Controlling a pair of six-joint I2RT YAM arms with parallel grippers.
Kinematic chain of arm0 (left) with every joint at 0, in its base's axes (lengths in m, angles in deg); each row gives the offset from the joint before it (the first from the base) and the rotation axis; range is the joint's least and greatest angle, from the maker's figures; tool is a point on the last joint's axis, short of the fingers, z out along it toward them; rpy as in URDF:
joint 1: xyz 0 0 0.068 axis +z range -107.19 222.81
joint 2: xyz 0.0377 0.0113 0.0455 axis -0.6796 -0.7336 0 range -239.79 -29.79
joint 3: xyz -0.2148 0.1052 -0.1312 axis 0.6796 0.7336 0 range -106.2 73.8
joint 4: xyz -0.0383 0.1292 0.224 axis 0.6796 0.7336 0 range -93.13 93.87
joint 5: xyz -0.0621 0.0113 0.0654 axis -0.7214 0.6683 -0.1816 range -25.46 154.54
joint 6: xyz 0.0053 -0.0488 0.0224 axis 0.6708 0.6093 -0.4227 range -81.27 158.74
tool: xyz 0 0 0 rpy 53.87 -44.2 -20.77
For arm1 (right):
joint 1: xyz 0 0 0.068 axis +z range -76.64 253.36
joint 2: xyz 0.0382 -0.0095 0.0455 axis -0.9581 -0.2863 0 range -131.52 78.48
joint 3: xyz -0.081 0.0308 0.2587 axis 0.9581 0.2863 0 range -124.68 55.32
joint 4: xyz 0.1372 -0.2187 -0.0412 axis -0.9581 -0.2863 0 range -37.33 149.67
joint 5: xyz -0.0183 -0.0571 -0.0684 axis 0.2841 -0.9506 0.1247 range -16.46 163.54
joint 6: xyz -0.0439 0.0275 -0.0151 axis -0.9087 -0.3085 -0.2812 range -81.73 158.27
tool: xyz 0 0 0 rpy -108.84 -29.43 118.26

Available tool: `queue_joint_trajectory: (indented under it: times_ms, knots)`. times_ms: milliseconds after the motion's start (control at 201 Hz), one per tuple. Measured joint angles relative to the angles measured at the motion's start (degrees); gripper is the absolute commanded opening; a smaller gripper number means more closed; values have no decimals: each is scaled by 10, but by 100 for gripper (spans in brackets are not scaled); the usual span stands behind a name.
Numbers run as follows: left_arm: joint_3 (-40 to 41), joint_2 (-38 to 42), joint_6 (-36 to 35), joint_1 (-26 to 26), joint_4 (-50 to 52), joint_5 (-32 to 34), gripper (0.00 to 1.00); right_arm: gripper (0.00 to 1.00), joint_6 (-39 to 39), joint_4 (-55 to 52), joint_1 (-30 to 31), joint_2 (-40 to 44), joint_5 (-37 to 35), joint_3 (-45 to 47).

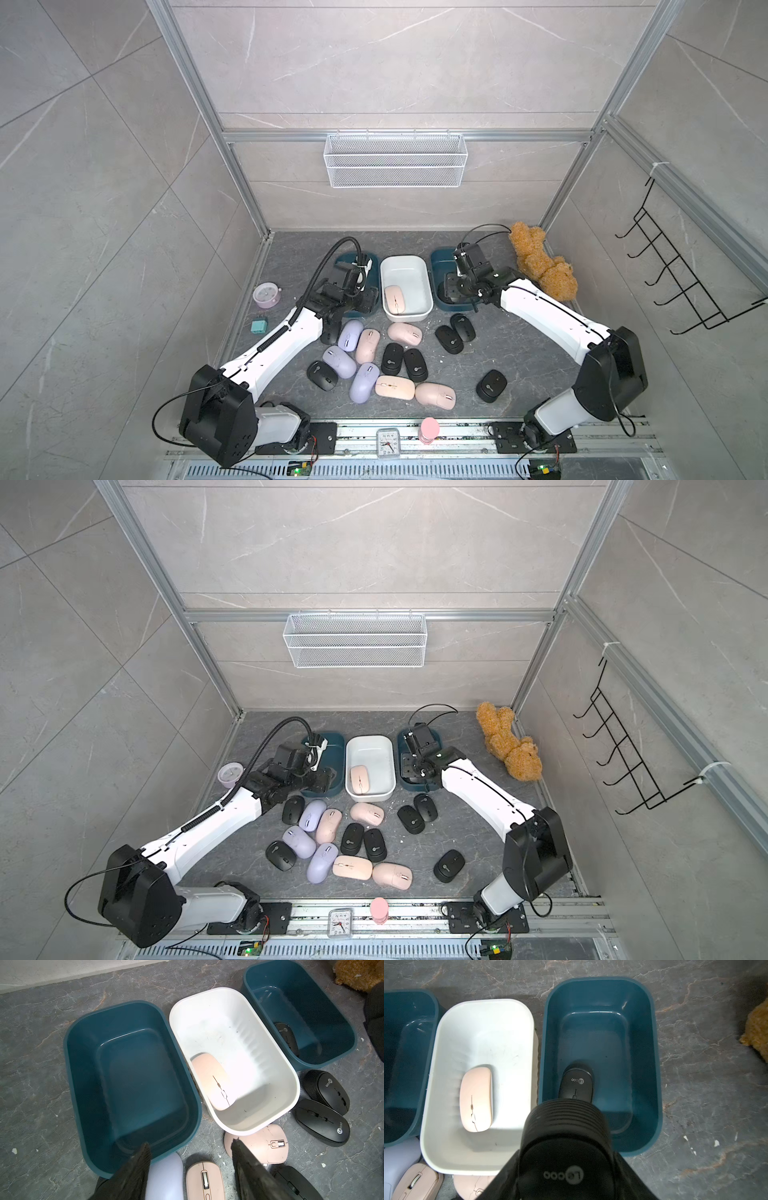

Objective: Place the mice by color into the storage box
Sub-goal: Place the mouse in the storage box.

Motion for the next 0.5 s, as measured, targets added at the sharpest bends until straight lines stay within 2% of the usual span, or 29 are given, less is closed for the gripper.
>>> queue_joint_trajectory:
  times_ms: [294, 498]
  knots:
    - [0, 9, -6, 0, 0, 11, 65, 56, -19, 21, -75, -53, 58, -19]
    - [0, 9, -6, 0, 0, 10, 65, 56, -23, 26, -99, -76, 70, -31]
